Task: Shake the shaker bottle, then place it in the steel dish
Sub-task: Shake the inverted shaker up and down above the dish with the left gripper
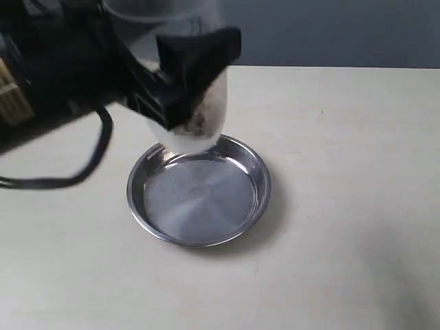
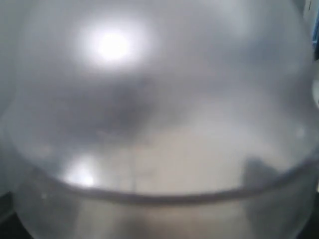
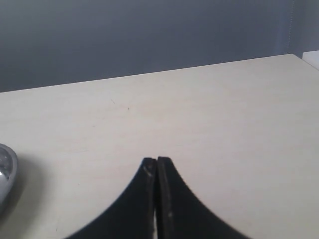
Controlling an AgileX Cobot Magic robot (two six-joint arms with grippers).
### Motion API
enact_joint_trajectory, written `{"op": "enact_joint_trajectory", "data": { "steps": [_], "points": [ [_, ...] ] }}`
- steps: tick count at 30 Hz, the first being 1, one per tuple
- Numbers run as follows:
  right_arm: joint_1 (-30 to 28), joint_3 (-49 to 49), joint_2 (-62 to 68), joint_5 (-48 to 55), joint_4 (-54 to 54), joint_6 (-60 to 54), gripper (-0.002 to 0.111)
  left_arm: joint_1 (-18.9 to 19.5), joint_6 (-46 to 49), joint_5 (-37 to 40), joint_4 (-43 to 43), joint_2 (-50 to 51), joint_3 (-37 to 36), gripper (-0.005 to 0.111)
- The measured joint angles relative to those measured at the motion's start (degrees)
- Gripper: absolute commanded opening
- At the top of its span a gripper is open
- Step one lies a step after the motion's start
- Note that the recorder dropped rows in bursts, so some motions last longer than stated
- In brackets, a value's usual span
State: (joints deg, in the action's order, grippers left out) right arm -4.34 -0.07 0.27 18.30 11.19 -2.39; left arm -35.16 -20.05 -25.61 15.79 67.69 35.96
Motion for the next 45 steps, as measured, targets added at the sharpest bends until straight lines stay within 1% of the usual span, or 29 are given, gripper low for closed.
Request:
{"op": "enact_joint_trajectory", "data": {
  "steps": [2, 3, 5, 6, 8, 9, 11, 13, 14, 16, 18, 19, 20, 22, 24, 27, 28, 30, 32, 33, 34, 35, 36, 38, 41, 43, 45],
  "points": [
    [0.0, 0.0, 0.0, 0.0, 0.0, 0.0, -0.001, -0.26, -0.73, 4.81, -1.85, 5.96, -3.67, 0.0],
    [0.0, 0.0, 0.0, 0.0, 0.0, 0.0, -0.001, -0.38, -1.02, 5.53, -0.59, 5.09, -4.06, 0.0],
    [0.0, 0.0, 0.0, -0.09, 0.0, 0.0, -0.001, -0.38, 2.17, 3.77, -0.57, -0.58, -0.56, 0.0],
    [0.0, 0.0, 0.0, -0.09, 0.0, 0.0, -0.001, -0.38, 4.42, 1.77, -3.09, -2.14, 1.33, 0.0],
    [0.0, 0.0, 0.0, -0.09, 0.0, 0.0, -0.001, 0.08, 6.01, 1.23, -5.12, -0.11, 0.51, 0.0],
    [0.0, 0.0, 0.0, -0.09, 0.0, 0.0, -0.001, 0.31, 6.01, 2.21, -6.16, 1.94, -0.46, 0.0],
    [0.0, 0.0, 0.0, 0.01, 0.0, 0.0, -0.001, 0.31, 5.76, 8.26, -6.56, 5.0, -1.38, 0.0],
    [0.0, 0.0, 0.0, 0.0, 0.0, 0.0, -0.001, 0.31, 5.62, 11.05, -4.26, 2.65, -0.51, 0.0],
    [0.0, 0.0, 0.0, 0.0, 0.0, 0.0, -0.001, 0.31, 5.62, 10.87, -3.37, 0.81, 0.55, 0.0],
    [0.0, 0.0, 0.0, 0.0, 0.0, 0.0, -0.001, 0.31, 5.8, 7.16, -3.42, -2.7, 3.01, 0.0],
    [0.0, 0.0, 0.0, 0.0, 0.0, 0.0, -0.001, 0.31, 6.43, 3.45, -4.45, -2.15, 2.54, 0.0],
    [0.0, 0.0, 0.0, 0.0, 0.0, 0.0, -0.001, 0.31, 6.65, 2.01, -5.81, -0.14, 1.54, 0.0],
    [0.0, 0.0, 0.0, 0.0, 0.0, 0.0, -0.001, 0.31, 6.65, 2.07, -7.01, 2.15, 0.4, 0.0],
    [0.0, 0.0, 0.0, 0.0, 0.0, 0.0, -0.001, 0.44, 5.09, 5.23, -6.91, 5.28, -1.0, 0.0],
    [0.0, 0.0, 0.0, -0.09, 0.0, 0.0, -0.001, 0.44, 4.26, 6.01, -4.57, 3.58, -0.5, 0.0],
    [0.0, 0.0, 0.0, -0.09, 0.0, 0.0, -0.001, 0.44, 3.65, 3.28, -2.96, -0.86, 2.85, 0.0],
    [0.0, 0.0, 0.0, -0.09, 0.0, 0.0, -0.001, 0.44, 3.54, 2.6, -2.85, -0.98, 3.12, 0.0],
    [0.0, 0.0, 0.0, -0.09, 0.0, 0.0, -0.001, 0.54, 3.25, 3.3, -3.46, 2.47, 2.25, 0.0],
    [0.0, 0.0, 0.0, -0.09, 0.0, 0.0, -0.001, 0.39, 1.82, 9.28, -3.93, 6.52, 0.99, 0.0],
    [0.0, 0.0, 0.0, -0.02, 0.0, 0.0, -0.001, 0.06, 1.39, 12.14, -3.93, 7.0, 0.86, 0.0],
    [0.0, 0.0, 0.0, 0.01, 0.0, 0.0, -0.001, -0.3, 1.25, 15.0, -3.8, 6.28, 1.05, 0.0],
    [0.0, 0.0, 0.0, 0.01, 0.0, 0.0, -0.001, -0.45, 1.25, 16.15, -3.05, 4.36, 1.96, 0.0],
    [0.0, 0.0, 0.0, 0.01, 0.0, 0.0, -0.001, -0.59, 1.25, 15.99, -2.22, 2.42, 3.11, 0.0],
    [0.0, 0.0, 0.0, 0.01, 0.0, 0.0, -0.001, -0.81, 1.37, 11.6, -1.49, -1.23, 5.58, 0.0],
    [0.0, 0.0, 0.0, 0.01, 0.0, 0.0, -0.001, -0.81, 2.26, 6.65, -1.45, 0.39, 4.15, 0.0],
    [0.0, 0.0, 0.0, 0.01, 0.0, 0.0, -0.001, -0.81, 2.14, 9.37, -1.64, 3.59, 2.71, 0.0],
    [0.0, 0.0, 0.0, -0.08, 0.0, 0.0, -0.001, -0.81, 2.42, 12.25, -0.55, 3.39, 2.71, 0.0]
  ]
}}
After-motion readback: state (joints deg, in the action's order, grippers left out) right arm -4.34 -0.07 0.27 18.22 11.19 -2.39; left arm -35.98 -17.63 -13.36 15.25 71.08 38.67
